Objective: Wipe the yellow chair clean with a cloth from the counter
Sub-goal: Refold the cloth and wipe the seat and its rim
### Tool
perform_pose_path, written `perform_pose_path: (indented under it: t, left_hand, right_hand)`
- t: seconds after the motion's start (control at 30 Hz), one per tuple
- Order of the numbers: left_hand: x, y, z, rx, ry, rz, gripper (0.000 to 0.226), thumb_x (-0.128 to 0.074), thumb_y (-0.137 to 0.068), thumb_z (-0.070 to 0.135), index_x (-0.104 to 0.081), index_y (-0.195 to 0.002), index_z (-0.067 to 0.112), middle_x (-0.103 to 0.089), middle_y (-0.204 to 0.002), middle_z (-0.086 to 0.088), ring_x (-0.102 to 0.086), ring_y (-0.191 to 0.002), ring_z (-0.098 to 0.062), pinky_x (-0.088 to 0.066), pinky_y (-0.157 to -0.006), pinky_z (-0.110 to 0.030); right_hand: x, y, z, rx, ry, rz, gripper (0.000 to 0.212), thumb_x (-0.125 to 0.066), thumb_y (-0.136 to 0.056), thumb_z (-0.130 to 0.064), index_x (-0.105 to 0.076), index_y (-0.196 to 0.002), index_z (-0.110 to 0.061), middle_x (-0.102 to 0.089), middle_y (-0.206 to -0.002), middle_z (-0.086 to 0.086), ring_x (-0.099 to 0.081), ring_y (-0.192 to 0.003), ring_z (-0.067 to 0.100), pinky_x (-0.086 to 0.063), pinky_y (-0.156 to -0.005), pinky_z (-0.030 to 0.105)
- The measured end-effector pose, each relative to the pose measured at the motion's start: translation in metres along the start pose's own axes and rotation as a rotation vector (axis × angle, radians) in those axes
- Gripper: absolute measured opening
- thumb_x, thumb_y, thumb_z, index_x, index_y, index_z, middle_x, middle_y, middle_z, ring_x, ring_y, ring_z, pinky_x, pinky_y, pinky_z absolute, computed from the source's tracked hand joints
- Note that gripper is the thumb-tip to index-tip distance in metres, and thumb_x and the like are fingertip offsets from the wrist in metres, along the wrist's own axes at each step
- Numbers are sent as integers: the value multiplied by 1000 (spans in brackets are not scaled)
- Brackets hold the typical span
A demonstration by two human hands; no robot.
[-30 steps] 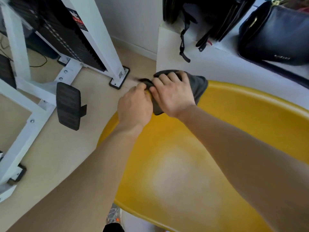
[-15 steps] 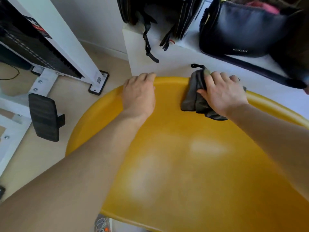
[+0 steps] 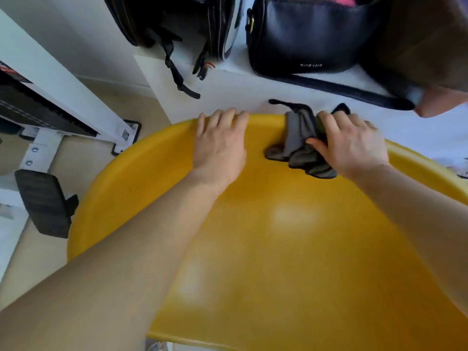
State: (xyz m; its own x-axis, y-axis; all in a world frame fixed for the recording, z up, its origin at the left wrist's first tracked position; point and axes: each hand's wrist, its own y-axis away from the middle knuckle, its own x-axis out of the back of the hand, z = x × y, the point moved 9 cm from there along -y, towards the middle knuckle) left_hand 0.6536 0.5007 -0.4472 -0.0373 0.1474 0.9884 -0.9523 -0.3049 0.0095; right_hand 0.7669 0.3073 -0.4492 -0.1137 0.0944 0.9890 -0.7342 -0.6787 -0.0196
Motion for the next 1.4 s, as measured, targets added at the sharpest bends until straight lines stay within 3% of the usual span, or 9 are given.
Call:
perform_pose_path:
  t: [0.17, 0.33, 0.43, 0.73, 0.8, 0.93, 1.07, 1.27, 1.4]
  left_hand:
    - [-15, -8, 41, -14, 37, -14, 65, -54, -94, 15, -27, -152, 25, -29, -160, -3, -21, -149, -32, -19, -121, -50]
    - [-17, -9, 56, 4, -22, 37, 70, -63, -88, 17, -32, -150, 19, -37, -154, -6, -28, -145, -36, -25, -118, -49]
    - [-18, -12, 72, -6, -55, 39, 70, -61, -89, 21, -29, -152, 15, -35, -156, -6, -29, -146, -32, -24, -119, -48]
    - [-34, -22, 175, -150, 11, -32, 70, -57, -91, 26, -26, -153, 17, -28, -161, -4, -20, -150, -30, -17, -122, -49]
    - [-38, -21, 195, -189, 20, -36, 69, -57, -92, 26, -26, -154, 19, -27, -161, -3, -19, -150, -31, -17, -122, -49]
    - [-44, -18, 228, -237, 34, -15, 64, -54, -94, 21, -29, -152, 19, -29, -161, -3, -20, -150, -32, -19, -121, -51]
    - [-48, -14, 247, -220, 54, 21, 61, -50, -95, 15, -29, -152, 15, -30, -160, -6, -19, -150, -34, -19, -121, -53]
    - [-54, -5, 265, -231, 2, -16, 71, -52, -94, 16, -17, -156, 11, -16, -165, -12, -10, -152, -34, -10, -123, -53]
    - [-64, 16, 327, -420, 44, -59, 70, -47, -94, 8, -19, -157, 20, -11, -167, -3, -7, -154, -29, -9, -123, -52]
  right_hand:
    - [-6, 20, 40, -159, 47, -76, 49, -37, -100, -49, -46, -122, -7, -57, -116, 21, -54, -107, 42, -44, -85, 53]
    - [3, -34, -54, 162, -49, 42, 43, -35, -102, -45, -50, -123, -10, -61, -119, 14, -59, -106, 36, -42, -83, 48]
    - [-2, -28, -44, 186, -25, 75, 49, -38, -101, -47, -48, -132, -10, -61, -114, 13, -61, -96, 37, -45, -74, 47]
    - [-28, 145, 178, -430, 27, -62, 46, -42, -101, -44, -46, -125, -5, -58, -109, 23, -56, -98, 44, -47, -75, 51]
    - [-24, 144, 177, -441, 16, -50, 42, -40, -102, -42, -48, -119, -4, -60, -109, 24, -57, -98, 44, -48, -79, 52]
    - [-18, 76, 126, -245, -95, 13, 38, -35, -103, -43, -52, -116, -12, -63, -111, 14, -61, -101, 37, -43, -78, 46]
    - [-25, 79, 126, -199, -92, 4, 45, -31, -104, -47, -46, -134, -18, -60, -117, 10, -58, -103, 36, -41, -76, 45]
    - [-33, 233, 219, -606, -17, -21, 52, -40, -100, -52, -42, -137, -16, -58, -114, 17, -55, -100, 41, -44, -65, 44]
    - [-27, 284, 236, -783, -52, -49, 52, -38, -102, -51, -44, -131, -8, -57, -119, 24, -54, -106, 45, -49, -77, 51]
